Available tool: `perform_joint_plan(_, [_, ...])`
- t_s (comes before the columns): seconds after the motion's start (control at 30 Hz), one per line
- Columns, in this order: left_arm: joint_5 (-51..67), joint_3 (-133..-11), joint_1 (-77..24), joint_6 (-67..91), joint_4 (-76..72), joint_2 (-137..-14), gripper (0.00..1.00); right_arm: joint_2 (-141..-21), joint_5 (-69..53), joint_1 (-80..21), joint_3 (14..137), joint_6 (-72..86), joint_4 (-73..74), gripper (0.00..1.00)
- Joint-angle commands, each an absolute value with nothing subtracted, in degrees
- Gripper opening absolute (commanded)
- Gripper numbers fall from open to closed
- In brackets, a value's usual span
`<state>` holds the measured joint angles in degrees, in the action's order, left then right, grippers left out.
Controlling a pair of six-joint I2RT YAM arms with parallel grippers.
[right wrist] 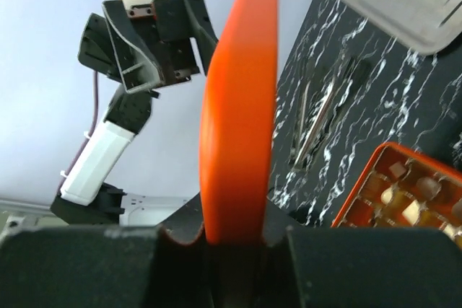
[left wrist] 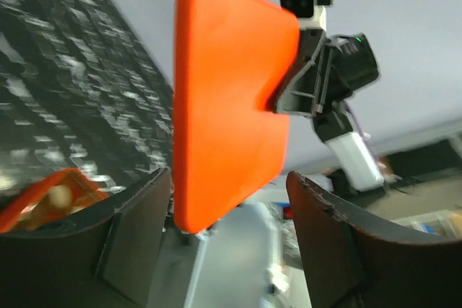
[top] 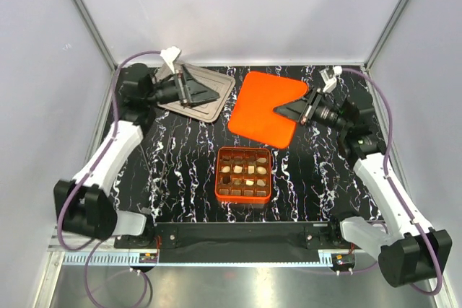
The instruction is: Pack the chocolate
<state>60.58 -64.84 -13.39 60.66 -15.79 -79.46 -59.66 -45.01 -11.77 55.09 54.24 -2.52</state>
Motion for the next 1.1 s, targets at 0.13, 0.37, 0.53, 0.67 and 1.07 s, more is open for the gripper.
perform_joint_plan(0.13, [44.4, -70.1, -6.1, 29.7, 28.0, -70.3, 0.75, -56.9, -51.0, -11.7, 43.3, 63.2, -17.9, 0.00])
perform_joint_plan(0.37, [38.1, -63.1, -6.1, 26.0, 31.2, -65.0, 0.77, -62.5, -51.8, -14.9, 35.1, 72.1, -33.3, 0.00])
perform_joint_plan(0.53, [39.5, -55.2, -6.4, 24.9, 30.6, -62.1, 0.80, -66.2, -49.8, -20.1, 31.2, 71.3, -35.7, 0.00])
perform_joint_plan(0.67, [43.0, -50.7, -6.5, 25.8, 27.5, -62.3, 0.80, -68.4, -46.8, -23.5, 29.5, 70.6, -37.4, 0.00])
perform_joint_plan(1.07, [38.7, -43.0, -12.7, 29.3, 20.7, -61.3, 0.79, -73.0, -43.3, -28.1, 25.6, 68.6, -42.4, 0.01])
